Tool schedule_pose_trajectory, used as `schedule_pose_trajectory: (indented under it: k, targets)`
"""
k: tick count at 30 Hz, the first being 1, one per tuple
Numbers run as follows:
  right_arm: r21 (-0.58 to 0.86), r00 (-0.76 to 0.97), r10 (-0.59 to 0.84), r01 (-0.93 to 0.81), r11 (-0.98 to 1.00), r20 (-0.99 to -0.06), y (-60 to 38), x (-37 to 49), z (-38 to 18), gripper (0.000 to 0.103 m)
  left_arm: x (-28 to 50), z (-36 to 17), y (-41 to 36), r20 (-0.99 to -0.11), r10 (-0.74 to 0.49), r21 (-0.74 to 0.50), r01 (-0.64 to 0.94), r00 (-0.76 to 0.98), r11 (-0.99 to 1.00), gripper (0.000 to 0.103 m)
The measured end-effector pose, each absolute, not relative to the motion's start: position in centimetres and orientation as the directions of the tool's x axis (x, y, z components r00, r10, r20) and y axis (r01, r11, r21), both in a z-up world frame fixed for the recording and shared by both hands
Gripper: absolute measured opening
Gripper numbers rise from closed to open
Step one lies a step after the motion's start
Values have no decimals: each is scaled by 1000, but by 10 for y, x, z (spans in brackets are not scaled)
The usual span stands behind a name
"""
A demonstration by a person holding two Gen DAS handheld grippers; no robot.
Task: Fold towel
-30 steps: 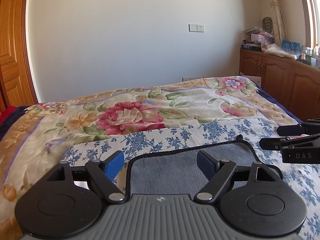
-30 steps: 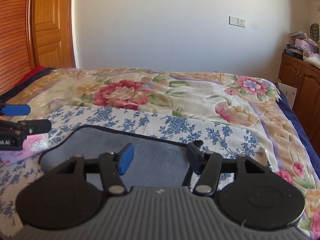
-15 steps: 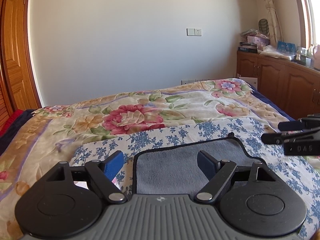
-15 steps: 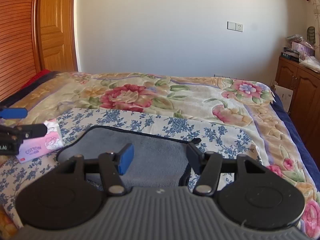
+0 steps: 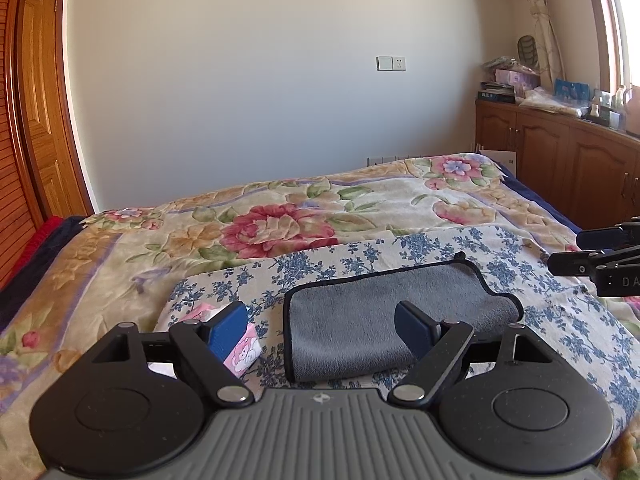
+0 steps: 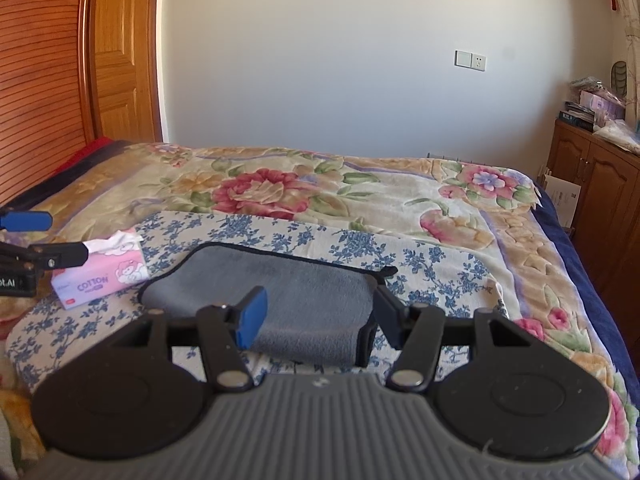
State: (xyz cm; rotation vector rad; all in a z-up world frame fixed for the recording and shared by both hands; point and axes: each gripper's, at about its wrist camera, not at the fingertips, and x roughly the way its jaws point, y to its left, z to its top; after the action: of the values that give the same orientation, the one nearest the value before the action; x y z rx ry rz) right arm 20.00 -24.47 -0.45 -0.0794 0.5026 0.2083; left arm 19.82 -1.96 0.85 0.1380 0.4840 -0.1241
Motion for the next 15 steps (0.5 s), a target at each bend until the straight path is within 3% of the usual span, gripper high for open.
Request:
schedule_pose_trajectory:
  k: [15]
  targets:
    - [-26,864,179,-217,976,-470,-236,150,18,60,145,31,-19,-449,-99,94,157,888,983,88]
